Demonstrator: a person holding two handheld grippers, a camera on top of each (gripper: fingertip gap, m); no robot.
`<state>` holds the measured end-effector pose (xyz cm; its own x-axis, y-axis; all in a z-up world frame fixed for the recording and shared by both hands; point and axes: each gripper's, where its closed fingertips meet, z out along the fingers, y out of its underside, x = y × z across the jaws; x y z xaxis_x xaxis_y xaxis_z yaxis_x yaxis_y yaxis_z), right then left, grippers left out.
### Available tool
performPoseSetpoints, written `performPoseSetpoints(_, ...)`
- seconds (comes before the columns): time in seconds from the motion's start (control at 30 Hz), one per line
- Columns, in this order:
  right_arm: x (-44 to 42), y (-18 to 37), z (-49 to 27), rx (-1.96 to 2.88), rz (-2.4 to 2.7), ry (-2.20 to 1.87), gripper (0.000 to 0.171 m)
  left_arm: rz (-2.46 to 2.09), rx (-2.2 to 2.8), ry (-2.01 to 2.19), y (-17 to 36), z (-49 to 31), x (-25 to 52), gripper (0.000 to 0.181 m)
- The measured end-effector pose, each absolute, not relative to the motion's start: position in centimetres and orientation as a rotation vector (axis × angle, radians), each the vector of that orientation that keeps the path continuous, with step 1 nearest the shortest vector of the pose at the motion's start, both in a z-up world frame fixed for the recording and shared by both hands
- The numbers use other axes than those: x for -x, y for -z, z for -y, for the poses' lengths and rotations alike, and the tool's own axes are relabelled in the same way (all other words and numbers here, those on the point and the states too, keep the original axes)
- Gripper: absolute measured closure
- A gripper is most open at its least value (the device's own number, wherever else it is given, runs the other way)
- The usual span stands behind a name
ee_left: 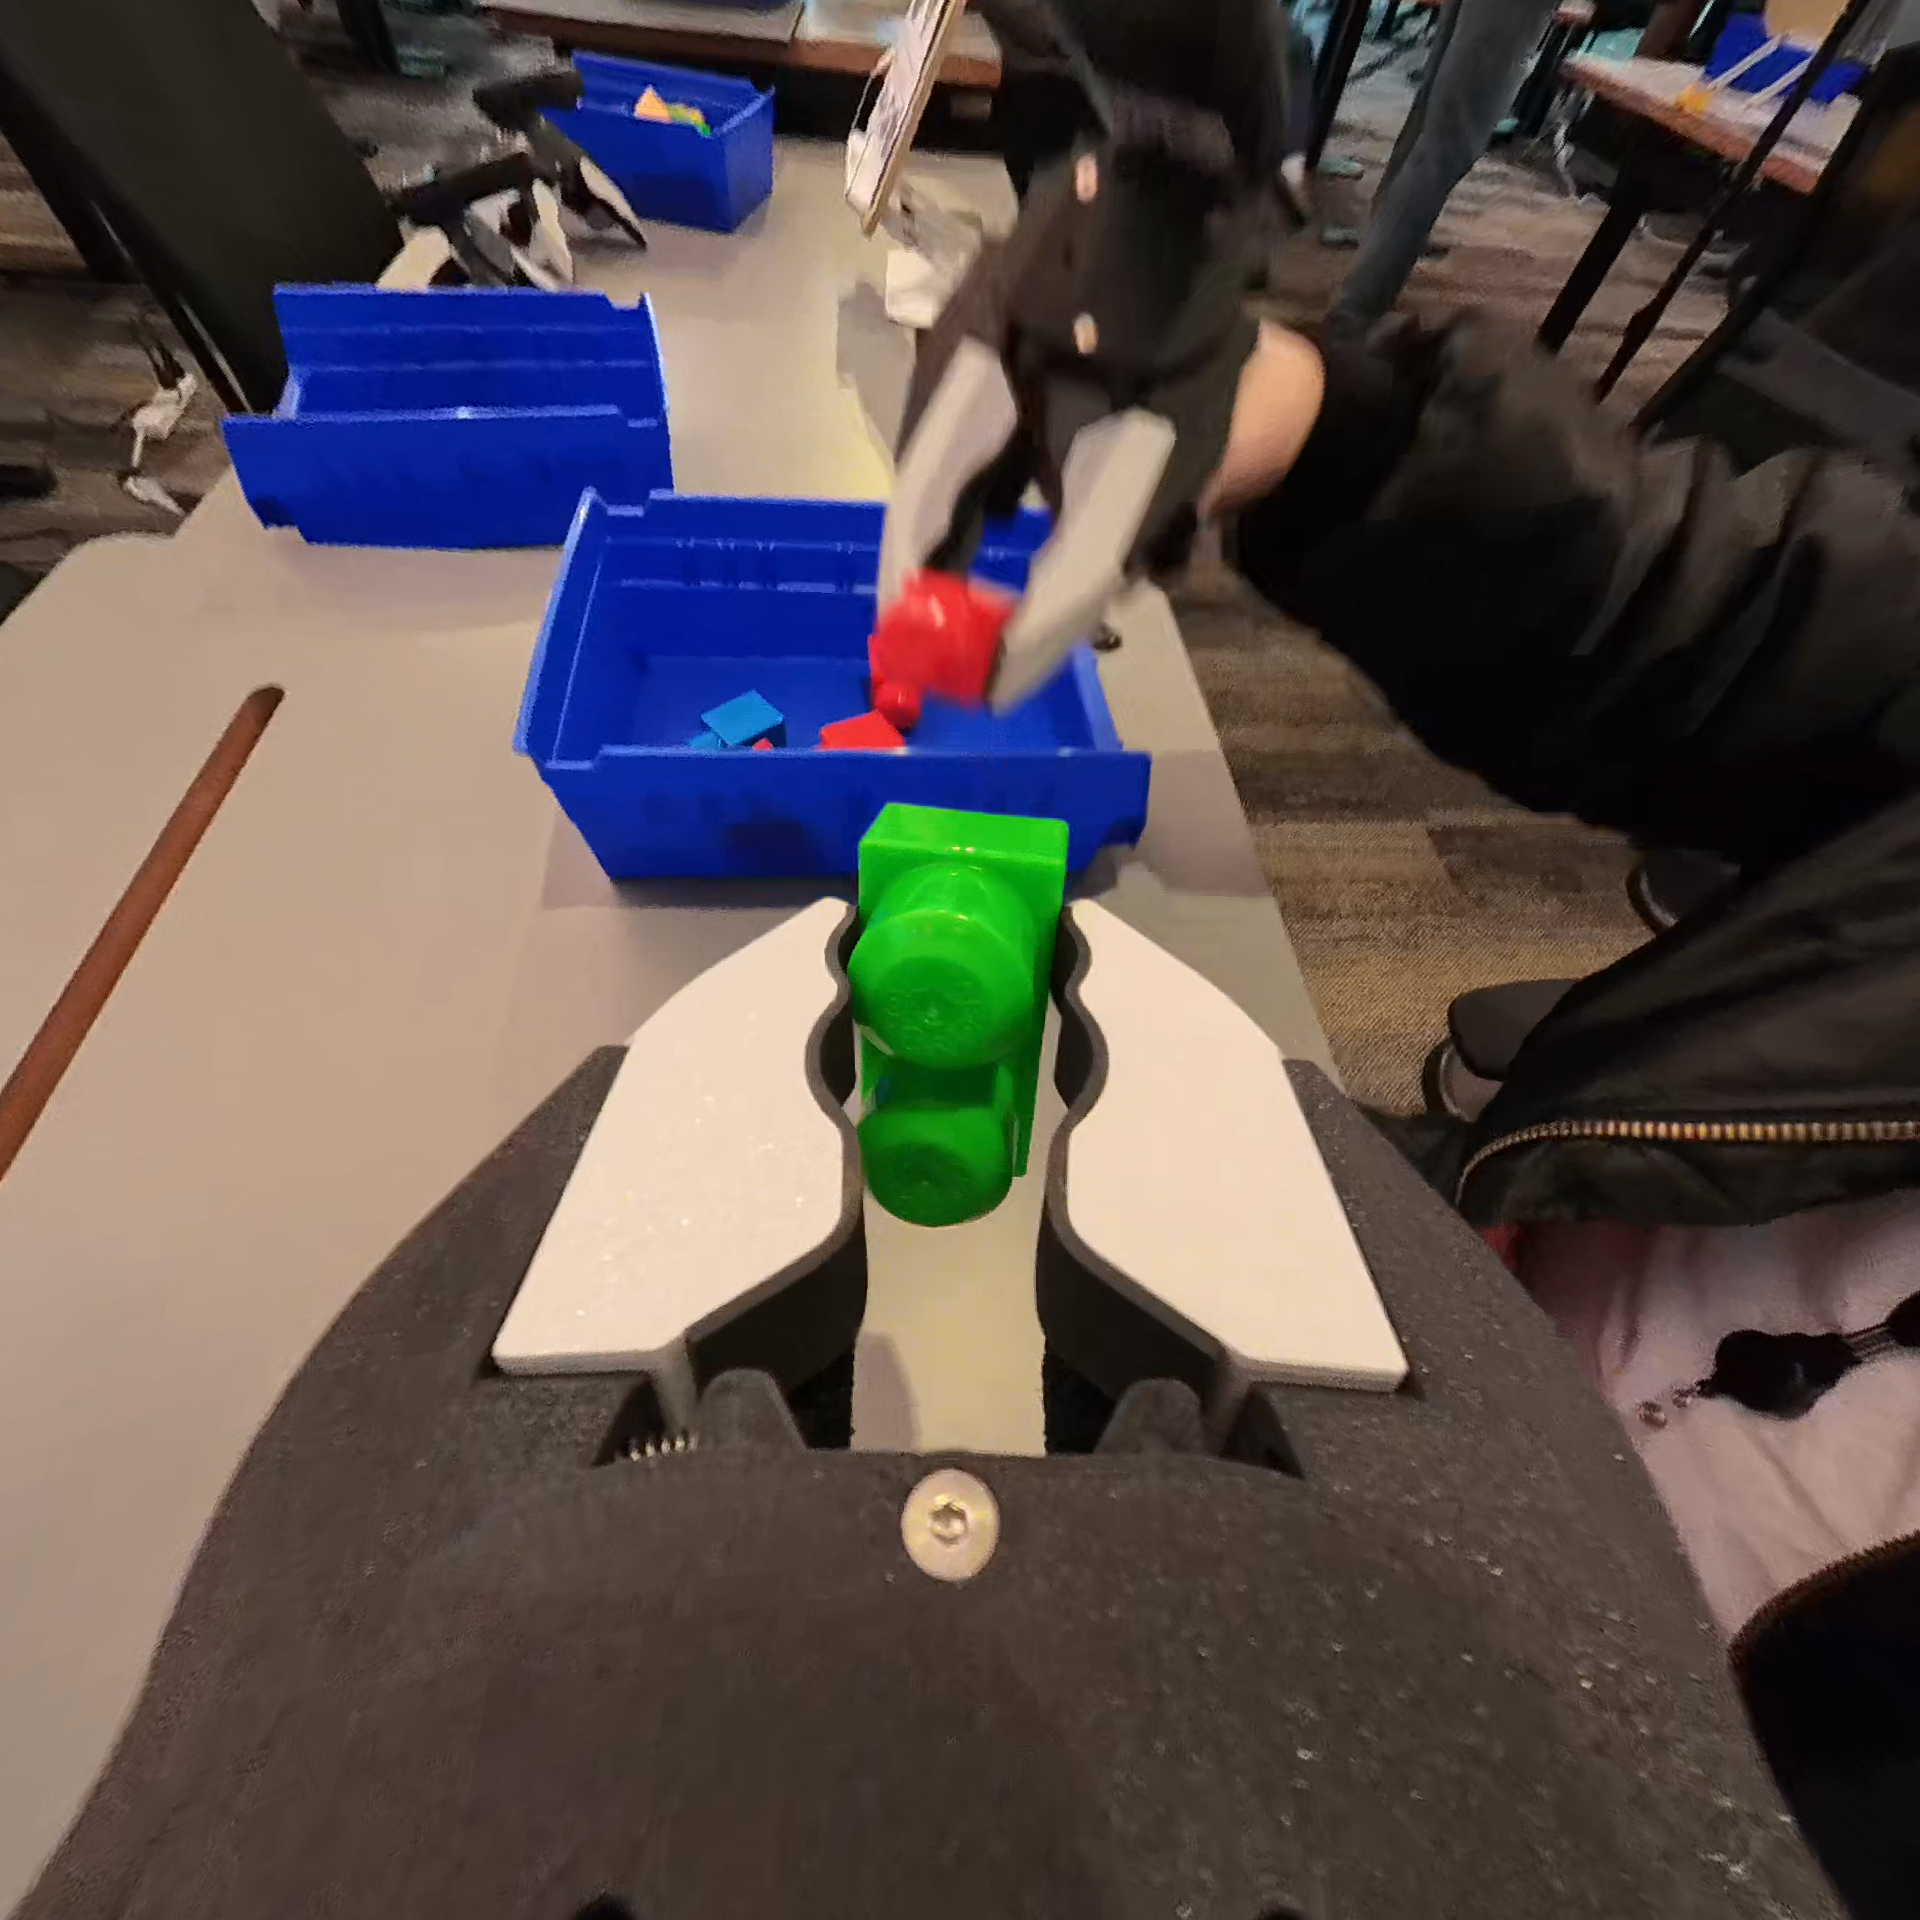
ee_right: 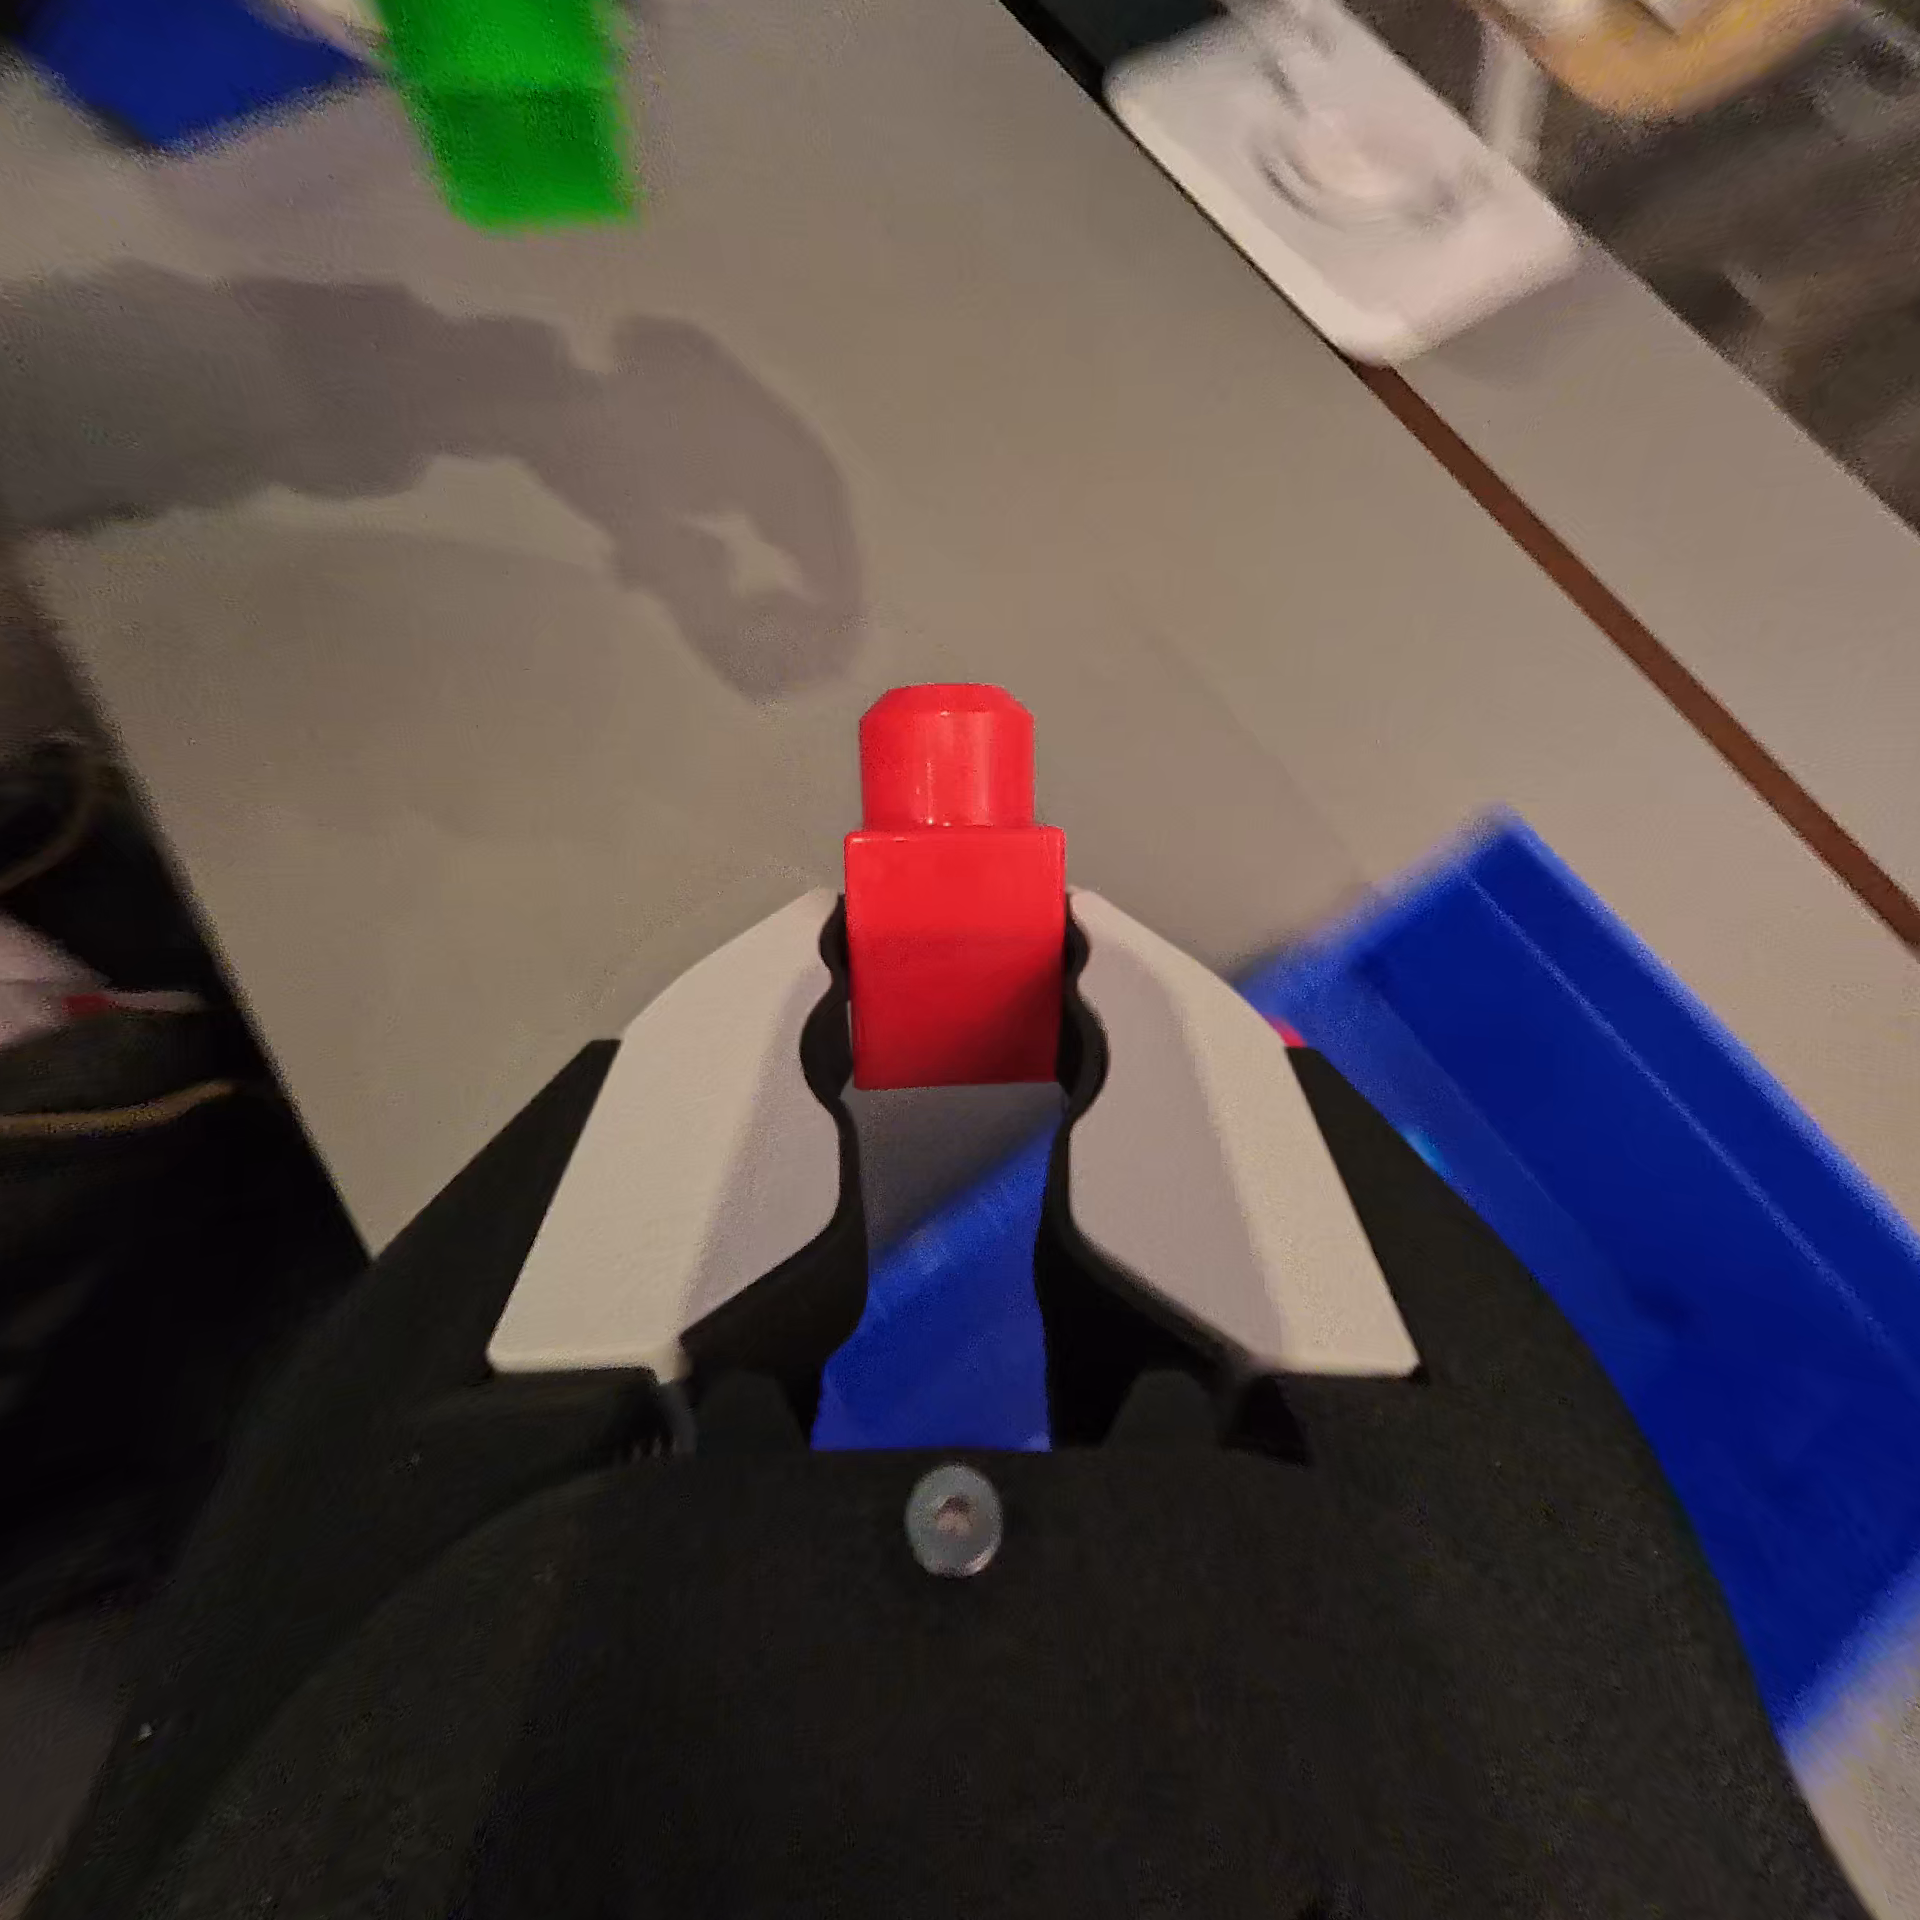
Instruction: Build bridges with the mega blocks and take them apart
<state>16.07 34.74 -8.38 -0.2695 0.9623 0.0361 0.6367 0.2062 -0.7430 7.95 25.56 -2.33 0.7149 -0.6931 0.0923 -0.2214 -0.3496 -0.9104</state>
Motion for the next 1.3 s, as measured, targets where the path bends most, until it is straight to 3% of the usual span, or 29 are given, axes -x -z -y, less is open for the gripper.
performPoseSetpoints(0.1,-21.8,12.0,-44.8,1.843,1.81,-0.541,0.135,-0.737,1.973,0.55,4.0,-25.1,-8.0,0.146)
performPoseSetpoints(0.23,-26.0,18.2,-49.1,2.157,1.63,-0.621,0.135,-0.764,1.99,0.549,5.2,-24.9,-8.5,0.146)
performPoseSetpoints(0.63,-26.3,19.8,-51.5,2.135,1.572,-0.586,0.131,-0.777,2.034,0.538,6.1,-25.2,-8.8,0.146)
performPoseSetpoints(0.93,-25.3,17.2,-50.7,2.003,1.513,-0.703,0.129,-0.816,2.047,0.506,6.4,-25.5,-9.4,0.146)
performPoseSetpoints(1.07,-22.2,12.4,-45.2,1.684,1.612,-0.973,0.133,-0.864,2.08,0.508,7.4,-25.5,-10.1,0.146)
performPoseSetpoints(1.3,-16.8,5.1,-34.9,1.639,1.504,-1.571,0.126,-0.961,2.03,0.276,7.6,-27.0,-11.1,0.146)
